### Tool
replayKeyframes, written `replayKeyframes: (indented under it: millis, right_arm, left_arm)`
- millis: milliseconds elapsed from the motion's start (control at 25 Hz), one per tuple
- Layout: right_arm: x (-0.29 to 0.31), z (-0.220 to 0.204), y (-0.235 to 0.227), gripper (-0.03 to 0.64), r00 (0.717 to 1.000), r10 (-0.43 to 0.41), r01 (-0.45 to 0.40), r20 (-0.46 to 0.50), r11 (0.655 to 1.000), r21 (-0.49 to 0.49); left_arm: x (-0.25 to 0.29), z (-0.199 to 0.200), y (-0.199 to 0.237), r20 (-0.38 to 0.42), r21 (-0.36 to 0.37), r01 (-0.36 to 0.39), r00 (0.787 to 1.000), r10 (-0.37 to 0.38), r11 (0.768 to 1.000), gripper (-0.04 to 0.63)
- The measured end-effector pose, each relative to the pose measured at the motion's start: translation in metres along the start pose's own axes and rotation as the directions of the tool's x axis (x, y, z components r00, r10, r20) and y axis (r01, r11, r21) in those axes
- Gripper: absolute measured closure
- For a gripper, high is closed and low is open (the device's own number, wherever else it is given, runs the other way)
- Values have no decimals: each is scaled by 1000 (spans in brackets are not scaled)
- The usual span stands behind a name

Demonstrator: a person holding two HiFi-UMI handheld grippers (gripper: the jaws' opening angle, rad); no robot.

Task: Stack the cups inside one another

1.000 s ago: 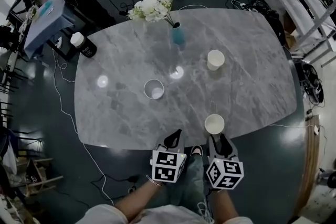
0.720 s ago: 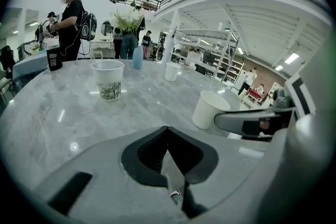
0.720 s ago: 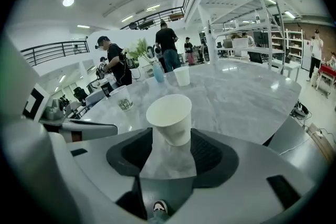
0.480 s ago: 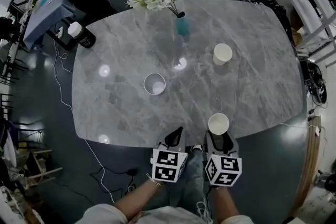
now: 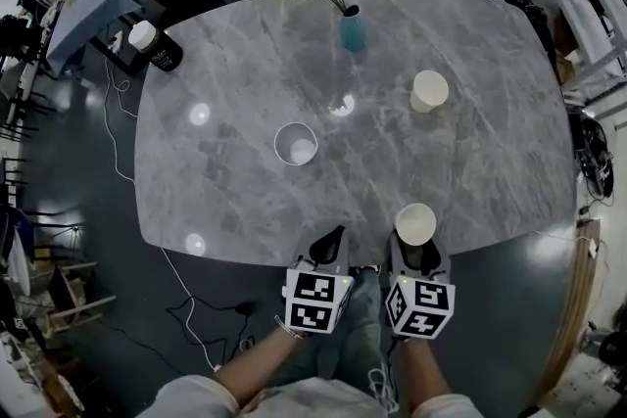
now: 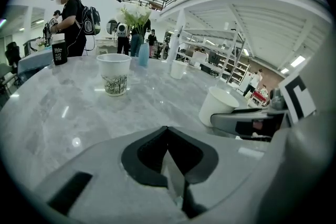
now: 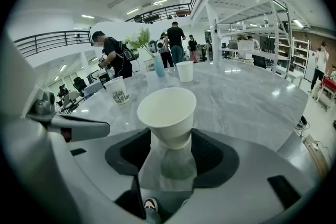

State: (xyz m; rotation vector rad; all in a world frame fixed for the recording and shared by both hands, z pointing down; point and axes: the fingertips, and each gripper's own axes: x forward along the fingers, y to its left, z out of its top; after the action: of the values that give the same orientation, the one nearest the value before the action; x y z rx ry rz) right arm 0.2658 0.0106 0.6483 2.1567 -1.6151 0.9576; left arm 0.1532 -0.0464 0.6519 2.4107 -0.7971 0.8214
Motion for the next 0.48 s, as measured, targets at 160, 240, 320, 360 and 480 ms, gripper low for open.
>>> replayKeyframes:
  millis: [160,240,320,360,480]
  right_arm:
    - [-1,0,2,408,1000,8,-8,-7,1000,1]
    - [-1,1,4,408,1000,15,-15,-5,1000,2]
    - [-1,3,4,408,1000,18,-18,0,1000,-3]
    - [-2,4,5,408,1000,21,-21,3,1000,-6]
    - [-3,8,6,408,1000,28,-28,12,1000,-9]
  left_arm:
    - [-2,2,3,4,-6,-7,1000,7,1000,601]
    - [-2,4,5,16,-13,-14,1000,14,1000,601]
    - [-2,4,7,14,-22,-17,1000,18,1000,601]
    - [-2,4,7,15,-26,-19,1000,20,999,601]
    - [-3,6,7,19,-33,-22,1000,23,999,601]
